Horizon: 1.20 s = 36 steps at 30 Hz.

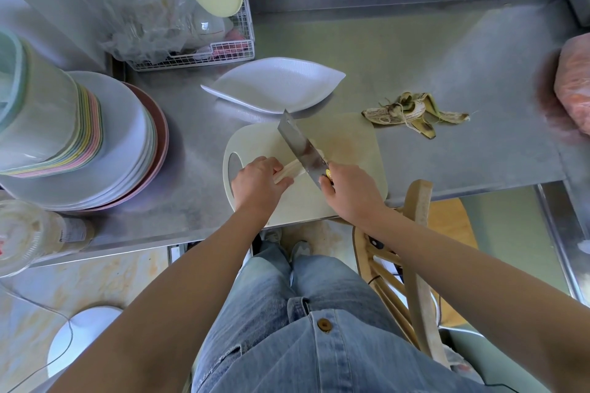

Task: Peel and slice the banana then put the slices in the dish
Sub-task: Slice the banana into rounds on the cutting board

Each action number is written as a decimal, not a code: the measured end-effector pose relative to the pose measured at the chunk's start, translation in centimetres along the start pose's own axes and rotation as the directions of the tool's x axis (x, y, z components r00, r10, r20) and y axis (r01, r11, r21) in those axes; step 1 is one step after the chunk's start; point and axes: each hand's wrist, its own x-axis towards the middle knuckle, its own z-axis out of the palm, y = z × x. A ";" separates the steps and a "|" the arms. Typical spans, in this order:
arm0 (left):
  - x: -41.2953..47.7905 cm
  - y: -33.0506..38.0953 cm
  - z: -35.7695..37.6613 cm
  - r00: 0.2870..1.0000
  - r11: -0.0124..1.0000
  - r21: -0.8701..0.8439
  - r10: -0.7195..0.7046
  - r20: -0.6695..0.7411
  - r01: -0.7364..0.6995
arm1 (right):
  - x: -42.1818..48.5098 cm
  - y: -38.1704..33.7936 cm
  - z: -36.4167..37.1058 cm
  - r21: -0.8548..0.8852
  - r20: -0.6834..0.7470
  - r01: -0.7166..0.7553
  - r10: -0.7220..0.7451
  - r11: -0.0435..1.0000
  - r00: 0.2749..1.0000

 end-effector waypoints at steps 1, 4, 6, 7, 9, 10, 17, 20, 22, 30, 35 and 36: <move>0.0 0.0 0.0 1.000 1.000 -0.001 -0.002 0.000 0.002 | 0.1 0.0 0.1 -0.001 0.008 -0.003 0.003 1.000 1.000; 0.1 0.0 0.1 1.000 1.000 -0.001 -0.011 0.007 0.011 | 0.3 -0.2 0.7 -0.010 0.028 -0.018 0.018 1.000 0.999; 0.1 0.0 0.0 1.000 1.000 0.003 -0.011 0.006 0.011 | 0.4 -0.3 1.1 -0.023 0.041 -0.017 0.017 1.000 0.999; 0.1 0.1 0.0 1.000 1.000 0.006 -0.009 0.005 0.009 | 0.4 -0.3 1.4 -0.027 0.050 -0.015 0.016 1.000 0.999; 0.1 0.1 0.0 1.000 1.000 0.007 -0.004 0.003 0.004 | 0.4 -0.3 1.6 -0.031 0.062 -0.017 0.019 0.999 0.998; 0.1 0.0 0.0 1.000 1.000 0.006 -0.003 0.001 0.003 | 0.4 -0.3 1.7 -0.033 0.063 -0.018 0.020 0.999 0.998; 0.2 -0.1 0.0 1.000 1.000 0.001 -0.005 0.015 0.005 | 0.3 -0.1 0.6 0.007 -0.011 -0.019 0.019 1.000 1.000; 0.2 -0.2 0.1 1.000 1.000 0.002 -0.007 0.022 0.007 | 0.1 -0.1 0.2 0.018 -0.036 0.003 -0.003 1.000 0.999; 0.2 -0.1 0.1 1.000 1.000 0.006 -0.004 0.020 0.004 | 0.0 -0.1 0.1 0.013 -0.036 0.011 -0.010 1.000 0.999; 0.2 0.0 0.1 1.000 1.000 0.001 0.001 0.003 -0.001 | -0.1 -0.3 0.2 -0.009 -0.017 -0.002 0.002 1.000 1.000; 0.2 -0.2 0.2 1.000 1.000 -0.004 -0.004 0.007 0.004 | 0.2 -0.2 1.2 -0.014 0.019 -0.014 0.014 1.000 1.000; 0.2 -0.2 0.2 1.000 1.000 -0.001 -0.001 0.003 0.002 | 0.2 -0.2 1.4 -0.013 0.031 -0.016 0.016 1.000 0.999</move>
